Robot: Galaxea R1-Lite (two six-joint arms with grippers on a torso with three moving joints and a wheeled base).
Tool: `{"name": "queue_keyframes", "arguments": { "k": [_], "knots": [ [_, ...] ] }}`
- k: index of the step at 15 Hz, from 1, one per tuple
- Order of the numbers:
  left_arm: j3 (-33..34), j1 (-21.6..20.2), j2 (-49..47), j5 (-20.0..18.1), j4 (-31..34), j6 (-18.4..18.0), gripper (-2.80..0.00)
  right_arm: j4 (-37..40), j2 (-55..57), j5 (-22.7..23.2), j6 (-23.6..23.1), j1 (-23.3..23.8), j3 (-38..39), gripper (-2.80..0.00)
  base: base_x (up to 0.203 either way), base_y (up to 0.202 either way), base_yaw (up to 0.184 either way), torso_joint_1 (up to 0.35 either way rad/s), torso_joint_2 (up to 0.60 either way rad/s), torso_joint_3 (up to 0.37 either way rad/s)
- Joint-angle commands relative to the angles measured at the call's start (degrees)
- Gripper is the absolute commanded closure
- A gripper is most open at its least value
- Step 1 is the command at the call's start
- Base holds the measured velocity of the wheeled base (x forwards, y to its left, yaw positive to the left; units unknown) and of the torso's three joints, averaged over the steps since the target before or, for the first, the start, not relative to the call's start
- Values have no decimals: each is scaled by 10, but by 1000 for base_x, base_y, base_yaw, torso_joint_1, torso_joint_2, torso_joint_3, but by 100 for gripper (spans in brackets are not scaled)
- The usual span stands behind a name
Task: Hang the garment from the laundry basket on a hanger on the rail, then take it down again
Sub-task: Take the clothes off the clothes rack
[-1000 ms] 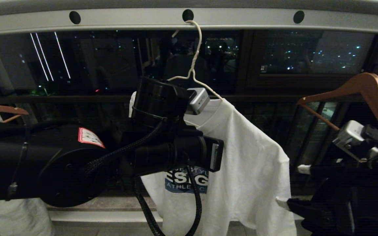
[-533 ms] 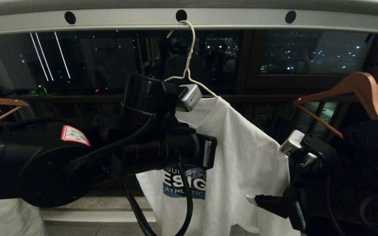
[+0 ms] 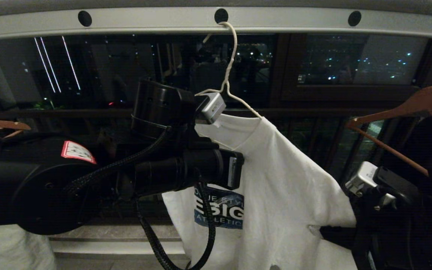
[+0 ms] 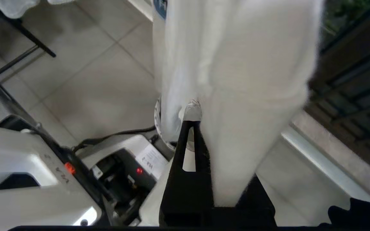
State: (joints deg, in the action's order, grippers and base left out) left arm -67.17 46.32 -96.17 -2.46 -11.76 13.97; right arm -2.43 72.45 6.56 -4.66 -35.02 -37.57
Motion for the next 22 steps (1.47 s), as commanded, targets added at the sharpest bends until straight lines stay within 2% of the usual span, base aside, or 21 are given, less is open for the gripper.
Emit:
{"name": "queue_keyframes", "arguments": {
  "k": [1, 5, 8, 10, 14, 18, 22],
  "knots": [
    [-1, 0, 0, 0, -1, 1, 0, 0, -11, 0, 0, 0, 0, 0, 0, 0, 0, 0, 0, 0],
    [9, -4, 14, 8, 1, 1, 0, 0, -14, -1, 1, 1, 2, 0, 0, 0, 0, 0, 0, 0],
    [45, -7, 36, 10, 2, 1, 0, 0, -13, -4, 2, 9, 21, 0, 0, 0, 0, 0, 0, 0],
    [77, -21, 68, 15, 9, 0, 0, 1, -13, -30, 2, 14, 38, 0, 0, 0, 0, 0, 0, 0],
    [112, -49, 156, 16, 93, 0, 0, -1, -15, -40, 4, 14, 72, 0, 0, 0, 0, 0, 0, 0],
    [121, -103, 212, 15, 129, 3, 0, 1, 3, -45, 3, 15, 85, 0, 0, 0, 0, 0, 0, 0],
    [118, -107, 218, 14, 135, 4, 0, 0, 10, -46, 3, 18, 88, 0, 0, 0, 0, 0, 0, 0]
  ]
}}
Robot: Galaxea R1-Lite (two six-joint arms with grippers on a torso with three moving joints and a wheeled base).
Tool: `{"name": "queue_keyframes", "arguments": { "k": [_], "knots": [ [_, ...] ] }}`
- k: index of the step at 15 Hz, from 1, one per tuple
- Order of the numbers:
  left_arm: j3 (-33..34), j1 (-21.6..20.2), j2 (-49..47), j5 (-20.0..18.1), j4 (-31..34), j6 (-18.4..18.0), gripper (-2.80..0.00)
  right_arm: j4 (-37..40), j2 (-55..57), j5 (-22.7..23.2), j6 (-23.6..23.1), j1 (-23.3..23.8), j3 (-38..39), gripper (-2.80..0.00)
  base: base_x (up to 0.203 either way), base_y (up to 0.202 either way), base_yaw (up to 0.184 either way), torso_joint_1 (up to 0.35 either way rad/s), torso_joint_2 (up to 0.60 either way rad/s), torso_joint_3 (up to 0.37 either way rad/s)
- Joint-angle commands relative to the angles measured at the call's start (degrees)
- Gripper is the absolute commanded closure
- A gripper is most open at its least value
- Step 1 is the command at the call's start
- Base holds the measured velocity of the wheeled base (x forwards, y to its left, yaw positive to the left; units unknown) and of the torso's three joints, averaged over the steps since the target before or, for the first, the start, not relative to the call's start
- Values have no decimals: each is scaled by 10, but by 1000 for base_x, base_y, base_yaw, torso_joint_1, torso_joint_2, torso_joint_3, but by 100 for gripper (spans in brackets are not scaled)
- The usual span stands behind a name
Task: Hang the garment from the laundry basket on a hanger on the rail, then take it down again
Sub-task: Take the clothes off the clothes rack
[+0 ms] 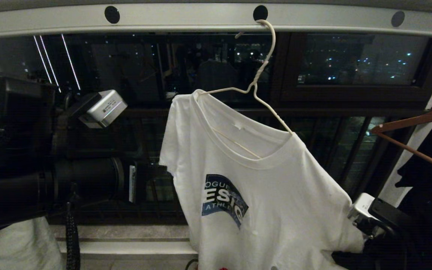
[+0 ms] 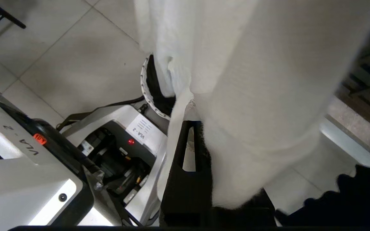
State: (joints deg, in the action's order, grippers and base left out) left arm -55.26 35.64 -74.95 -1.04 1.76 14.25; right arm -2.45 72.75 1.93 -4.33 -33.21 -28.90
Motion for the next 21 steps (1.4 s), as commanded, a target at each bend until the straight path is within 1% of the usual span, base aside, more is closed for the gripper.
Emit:
{"name": "queue_keyframes", "arguments": {
  "k": [1, 3, 4, 12, 13, 18, 21],
  "knots": [
    [-1, -1, 5, 0, -1, 1, 0, 1, 9, 0, -1, 0, 3, 0, 0, 0, 0, 0, 0, 0],
    [-1, 0, 4, 0, -1, 1, 0, 2, 15, -6, -1, 0, 9, 0, 0, 0, 0, 0, 0, 0],
    [-2, -1, 5, 0, -1, 1, 0, 0, 20, -16, -1, 0, 12, 0, 0, 0, 0, 0, 0, 0],
    [-1, -1, 1, 0, -1, 0, 0, -7, -16, -18, -3, 0, -8, 0, 0, 0, 0, 0, 0, 0],
    [-1, -1, 1, 0, -1, 0, 0, -7, -29, -17, -5, 0, -11, -280, 0, 0, 0, 0, 0, 0],
    [0, 0, -4, 0, 4, -2, 0, -3, -114, -18, -4, 0, -42, -280, 0, 0, 0, 0, 0, 0],
    [-2, 0, -5, 0, 17, -3, 0, -4, -117, -28, -7, 0, -30, -280, 0, 0, 0, 0, 0, 0]
  ]
}}
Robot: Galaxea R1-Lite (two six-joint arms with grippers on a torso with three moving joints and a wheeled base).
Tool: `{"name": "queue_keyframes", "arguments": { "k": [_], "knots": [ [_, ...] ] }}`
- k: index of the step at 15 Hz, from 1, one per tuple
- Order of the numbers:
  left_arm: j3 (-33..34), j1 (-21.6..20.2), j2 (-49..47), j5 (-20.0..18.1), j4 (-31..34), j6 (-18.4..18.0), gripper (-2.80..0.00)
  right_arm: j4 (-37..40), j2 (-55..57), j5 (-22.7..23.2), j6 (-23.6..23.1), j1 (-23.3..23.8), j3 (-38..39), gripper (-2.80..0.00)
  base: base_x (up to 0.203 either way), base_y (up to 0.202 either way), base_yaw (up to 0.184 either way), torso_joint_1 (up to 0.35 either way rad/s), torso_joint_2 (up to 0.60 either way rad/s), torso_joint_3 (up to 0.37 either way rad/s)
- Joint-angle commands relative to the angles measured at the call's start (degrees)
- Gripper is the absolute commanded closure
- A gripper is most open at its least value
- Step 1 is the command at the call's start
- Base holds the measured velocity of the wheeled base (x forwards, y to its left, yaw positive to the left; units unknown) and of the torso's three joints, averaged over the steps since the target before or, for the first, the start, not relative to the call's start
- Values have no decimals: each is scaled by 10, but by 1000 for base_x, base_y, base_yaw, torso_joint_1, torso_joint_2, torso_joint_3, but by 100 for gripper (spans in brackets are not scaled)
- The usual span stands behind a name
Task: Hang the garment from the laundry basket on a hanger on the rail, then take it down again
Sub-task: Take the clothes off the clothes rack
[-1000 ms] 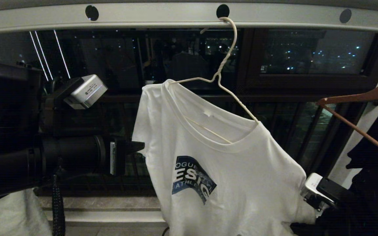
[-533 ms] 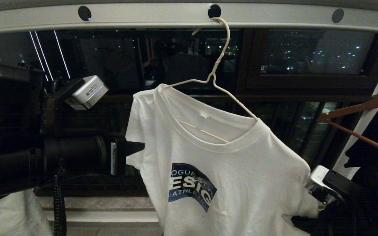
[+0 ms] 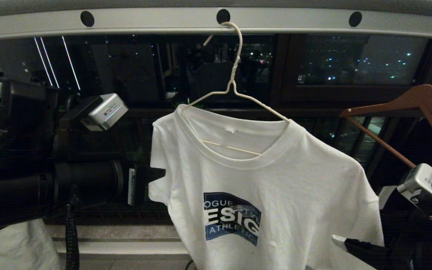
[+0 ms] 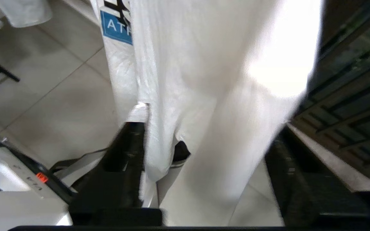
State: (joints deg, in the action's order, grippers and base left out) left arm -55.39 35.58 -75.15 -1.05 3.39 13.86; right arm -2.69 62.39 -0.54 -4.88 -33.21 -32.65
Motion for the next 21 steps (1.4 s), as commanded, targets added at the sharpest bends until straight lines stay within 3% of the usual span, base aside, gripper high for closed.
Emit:
{"name": "queue_keyframes", "arguments": {
  "k": [1, 4, 7, 9, 10, 13, 15, 18, 21],
  "knots": [
    [-1, 0, -2, 0, 0, 0, 0, -3, -15, -3, -2, 0, 5, -280, 0, 0, 0, 0, 0, 0],
    [-2, 0, 7, 0, 3, -3, 0, 1, -45, -4, -2, 0, -1, -280, 0, 0, 0, 0, 0, 0],
    [-35, 0, 14, 1, 87, -16, 0, 2, -111, -10, -2, 0, -17, -280, 0, 0, 0, 0, 0, 0],
    [-42, 0, 16, 1, 108, -17, 0, 2, -138, -20, 0, 0, -33, -280, 0, 0, 0, 0, 0, 0],
    [-42, 0, 20, 1, 110, -18, 0, 2, -145, -25, 0, 0, -32, 0, 0, 0, 0, 0, 0, 0],
    [-38, 0, 55, 0, 120, -20, 0, 3, -156, -30, 7, 0, -47, 0, 0, 0, 0, 0, 0, 0],
    [-39, 2, 107, 0, 166, -21, 0, 4, -180, -81, 56, 1, -66, 0, 0, 0, 0, 0, 0, 0],
    [-16, -1, 206, 1, 237, -19, 0, 4, -226, -119, 70, 37, -64, 0, 0, 0, 0, 0, 0, 0],
    [59, -47, 331, 17, 259, -23, 0, 31, -296, -193, 74, 58, -54, 0, 0, 0, 0, 0, 0, 0]
  ]
}}
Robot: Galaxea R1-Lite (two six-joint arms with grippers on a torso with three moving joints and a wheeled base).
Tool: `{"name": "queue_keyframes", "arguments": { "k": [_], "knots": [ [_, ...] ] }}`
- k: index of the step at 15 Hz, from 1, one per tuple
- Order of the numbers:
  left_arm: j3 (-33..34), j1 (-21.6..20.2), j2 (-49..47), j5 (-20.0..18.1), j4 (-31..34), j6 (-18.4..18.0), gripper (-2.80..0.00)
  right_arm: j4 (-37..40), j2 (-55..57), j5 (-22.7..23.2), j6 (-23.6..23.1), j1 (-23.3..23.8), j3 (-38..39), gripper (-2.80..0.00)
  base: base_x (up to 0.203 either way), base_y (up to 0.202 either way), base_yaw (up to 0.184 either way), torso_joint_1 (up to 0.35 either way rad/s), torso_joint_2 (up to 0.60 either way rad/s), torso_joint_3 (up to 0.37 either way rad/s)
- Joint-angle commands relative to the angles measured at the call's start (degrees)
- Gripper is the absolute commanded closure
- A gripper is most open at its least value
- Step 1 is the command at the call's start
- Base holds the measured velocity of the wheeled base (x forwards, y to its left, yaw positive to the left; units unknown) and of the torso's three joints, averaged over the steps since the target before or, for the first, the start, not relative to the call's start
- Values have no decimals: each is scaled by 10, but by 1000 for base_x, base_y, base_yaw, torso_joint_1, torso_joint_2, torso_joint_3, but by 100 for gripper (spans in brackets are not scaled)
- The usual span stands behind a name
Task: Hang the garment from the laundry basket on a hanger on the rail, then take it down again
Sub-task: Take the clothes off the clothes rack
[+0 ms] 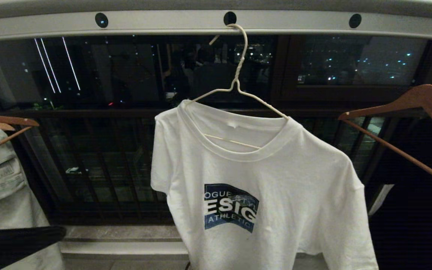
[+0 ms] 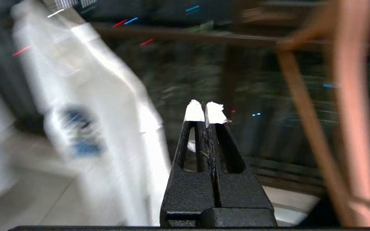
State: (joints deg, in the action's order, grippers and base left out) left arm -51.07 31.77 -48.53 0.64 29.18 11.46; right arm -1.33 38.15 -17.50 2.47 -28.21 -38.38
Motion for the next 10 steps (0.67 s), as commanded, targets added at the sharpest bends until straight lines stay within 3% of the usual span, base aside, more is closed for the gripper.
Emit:
{"name": "queue_keyframes", "arguments": {
  "k": [1, 3, 5, 8, 10],
  "knots": [
    [36, -30, 108, 6, 4, -2, 0, 52, -87, -34, 0, 10, 0, 0, 0, 0, 0, 0, 0, 0],
    [66, -117, 169, 19, 7, -16, 0, 128, -148, -45, 1, 19, -5, 0, 0, 0, 0, 0, 0, 0],
    [79, -195, 207, 22, 9, -23, 0, 175, -170, -49, 3, 77, -13, 0, 0, 0, 0, 0, 0, 0],
    [91, -225, 264, 19, 33, -26, 0, 270, -213, -49, 3, 173, -48, 0, 0, 0, 0, 0, 0, 0],
    [96, -240, 301, 19, 58, -27, 0, 340, -224, -69, 28, 185, -54, 0, 0, 0, 0, 0, 0, 0]
  ]
}}
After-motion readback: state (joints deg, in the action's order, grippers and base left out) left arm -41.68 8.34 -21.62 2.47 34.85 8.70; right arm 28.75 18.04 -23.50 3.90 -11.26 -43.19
